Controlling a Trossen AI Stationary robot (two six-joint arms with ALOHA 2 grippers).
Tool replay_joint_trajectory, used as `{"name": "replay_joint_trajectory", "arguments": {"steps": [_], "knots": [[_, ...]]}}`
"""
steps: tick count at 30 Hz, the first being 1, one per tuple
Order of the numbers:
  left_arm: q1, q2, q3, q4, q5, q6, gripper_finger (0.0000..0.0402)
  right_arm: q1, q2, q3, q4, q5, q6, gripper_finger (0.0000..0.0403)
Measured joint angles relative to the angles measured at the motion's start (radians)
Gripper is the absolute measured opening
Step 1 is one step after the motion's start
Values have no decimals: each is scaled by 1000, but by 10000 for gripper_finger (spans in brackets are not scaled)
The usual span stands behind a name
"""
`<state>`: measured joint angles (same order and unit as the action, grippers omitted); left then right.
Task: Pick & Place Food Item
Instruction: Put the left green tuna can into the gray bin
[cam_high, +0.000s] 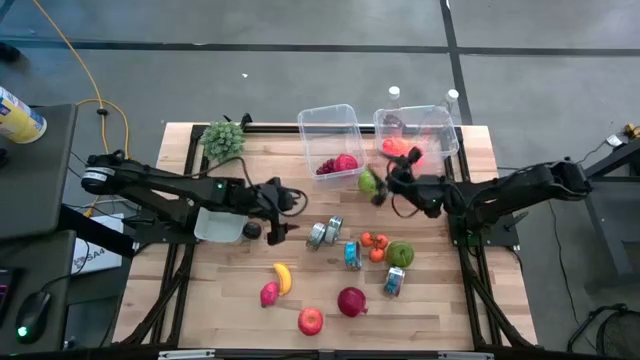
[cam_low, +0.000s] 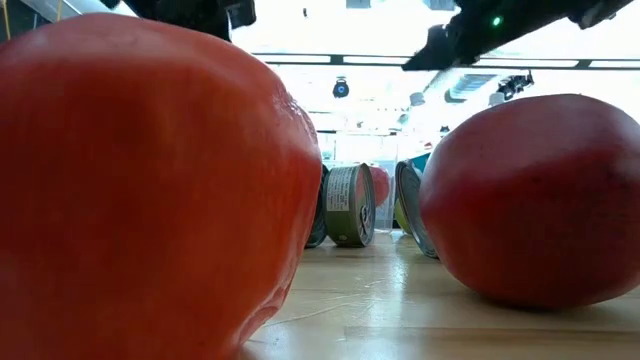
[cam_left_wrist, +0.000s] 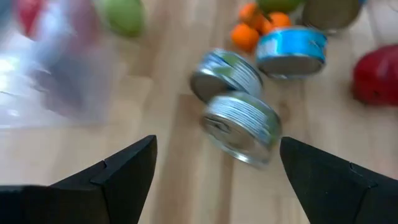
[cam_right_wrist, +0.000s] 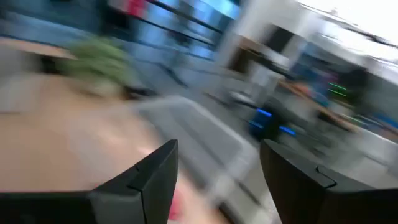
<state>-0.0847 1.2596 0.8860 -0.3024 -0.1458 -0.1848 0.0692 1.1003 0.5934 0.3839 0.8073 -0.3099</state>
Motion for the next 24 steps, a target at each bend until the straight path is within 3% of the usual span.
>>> {"name": "replay_joint_trajectory", "arguments": {"steps": [4,9,16,21,24], "knots": [[-17,47,0,22,69,-1,329,43,2,0,9,-173,-3,215],[-23,41,0,52,69,19,329,75,2,0,47,-272,-8,215],[-164,40,2,145,-187,58,329,77,2,0,38,-317,-8,215],[-292,52,34,173,-295,71,329,77,2,0,9,-324,41,215],[-362,81,45,176,-442,30,329,77,2,0,-30,-383,79,215]]}}
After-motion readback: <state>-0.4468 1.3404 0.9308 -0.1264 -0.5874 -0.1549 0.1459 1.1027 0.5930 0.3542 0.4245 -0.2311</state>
